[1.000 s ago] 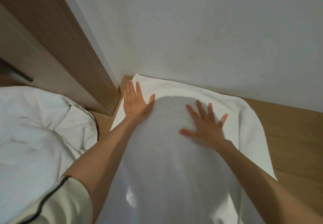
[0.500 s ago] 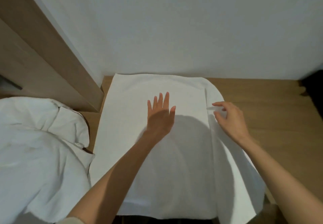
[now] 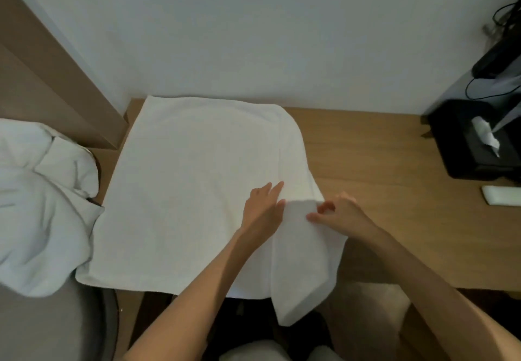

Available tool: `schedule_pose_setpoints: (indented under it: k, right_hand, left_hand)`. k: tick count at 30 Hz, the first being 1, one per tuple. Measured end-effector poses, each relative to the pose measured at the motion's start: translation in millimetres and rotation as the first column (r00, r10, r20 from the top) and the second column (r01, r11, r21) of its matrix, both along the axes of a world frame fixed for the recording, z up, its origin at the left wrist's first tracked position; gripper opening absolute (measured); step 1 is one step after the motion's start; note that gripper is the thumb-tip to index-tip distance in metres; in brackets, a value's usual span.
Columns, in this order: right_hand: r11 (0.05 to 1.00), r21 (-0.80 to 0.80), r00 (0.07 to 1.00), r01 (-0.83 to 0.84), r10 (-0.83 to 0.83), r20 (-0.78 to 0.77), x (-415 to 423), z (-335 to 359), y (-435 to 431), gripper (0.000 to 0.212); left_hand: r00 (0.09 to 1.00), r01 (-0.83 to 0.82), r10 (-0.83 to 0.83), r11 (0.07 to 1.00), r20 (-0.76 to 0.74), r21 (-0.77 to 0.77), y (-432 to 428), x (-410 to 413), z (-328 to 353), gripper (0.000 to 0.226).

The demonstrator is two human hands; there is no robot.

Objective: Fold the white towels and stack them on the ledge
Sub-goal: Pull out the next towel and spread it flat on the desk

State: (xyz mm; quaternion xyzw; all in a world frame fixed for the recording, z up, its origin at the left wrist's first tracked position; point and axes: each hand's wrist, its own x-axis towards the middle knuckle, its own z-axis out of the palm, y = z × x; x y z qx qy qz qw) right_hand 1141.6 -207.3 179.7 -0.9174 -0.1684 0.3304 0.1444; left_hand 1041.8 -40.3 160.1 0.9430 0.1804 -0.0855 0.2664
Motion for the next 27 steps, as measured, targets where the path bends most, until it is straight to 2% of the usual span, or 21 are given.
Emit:
schedule_pose_setpoints:
  k: [2,5,7,9,10,11,14,16,17,19,21,23,24,25,27]
  right_hand:
    - [0.999,-0.025,0.993,-0.041,0.038,-0.109,-4.9,0.3,-3.7,0.048]
    - [0.993,0.013,0.984,-0.121,0.121,-0.128,-3.3,6.7,-10.2,0.034]
    - [0.978,0.177,0.975,-0.110,0.141,-0.173,5.8,19.8,-16.6,0.022]
    - [0.934,0.358,0.965,-0.009,0.102,-0.241,18.9,40.0,-25.0,0.018]
    - [0.913,0.407,0.974,0.028,0.067,-0.216,27.3,51.5,-30.8,0.014]
    - [0.895,0.442,0.986,0.051,0.026,-0.166,36.1,62.6,-37.2,0.006]
    - [0.839,0.539,0.996,0.074,-0.089,0.001,67.0,91.6,-59.2,0.018]
    - [0.868,0.496,0.969,0.019,-0.139,0.205,86.7,107.9,-73.0,0.021]
    - [0.915,0.401,0.919,-0.041,-0.123,0.375,94.6,113.7,-78.4,0.020]
    - [0.972,0.187,0.753,-0.141,-0.017,0.657,104.0,120.3,-82.0,0.011]
    - [0.974,0.072,0.627,-0.213,0.079,0.775,105.6,116.5,-75.9,0.005]
    - [0.952,-0.002,0.610,-0.306,0.198,0.767,103.2,102.4,-67.2,0.014]
    - [0.936,0.013,0.656,-0.352,0.237,0.717,100.6,91.9,-64.3,0.015]
    - [0.921,0.058,0.738,-0.386,0.270,0.618,96.3,79.6,-63.1,0.016]
    - [0.898,0.183,0.896,-0.399,0.340,0.284,85.5,53.5,-65.2,0.015]
  left_hand:
    - [0.998,-0.058,0.059,0.997,0.026,-0.043,-11.4,-2.0,-2.8,0.047]
    - [0.987,-0.135,0.141,0.988,0.080,-0.071,-21.9,0.6,1.2,0.044]
    - [0.977,-0.180,0.190,0.979,0.097,-0.098,-26.1,4.4,9.1,0.039]
    - [0.976,-0.195,0.202,0.977,0.085,-0.081,-30.6,7.5,16.2,0.036]
    - [0.978,-0.197,0.200,0.979,0.056,-0.054,-33.9,9.7,18.7,0.040]
    - [0.980,-0.199,0.200,0.980,0.011,-0.019,-37.0,12.7,20.8,0.044]
    - [0.963,-0.225,0.234,0.971,-0.133,0.081,-47.7,24.0,24.8,0.049]
    - [0.942,-0.233,0.256,0.964,-0.215,0.124,-53.2,29.4,25.9,0.051]
    - [0.935,-0.229,0.255,0.965,-0.248,0.129,-54.9,31.2,25.3,0.053]
    - [0.925,-0.213,0.239,0.970,-0.295,0.119,-56.4,34.0,22.5,0.061]
    - [0.918,-0.188,0.217,0.975,-0.331,0.117,-56.9,36.8,18.9,0.068]
    - [0.910,-0.160,0.201,0.977,-0.362,0.140,-57.8,40.2,16.7,0.067]
    - [0.911,-0.157,0.203,0.976,-0.358,0.152,-58.2,41.3,16.8,0.062]
    - [0.918,-0.169,0.214,0.973,-0.335,0.158,-58.6,41.6,17.2,0.056]
    - [0.940,-0.192,0.231,0.966,-0.249,0.173,-58.1,41.0,17.8,0.043]
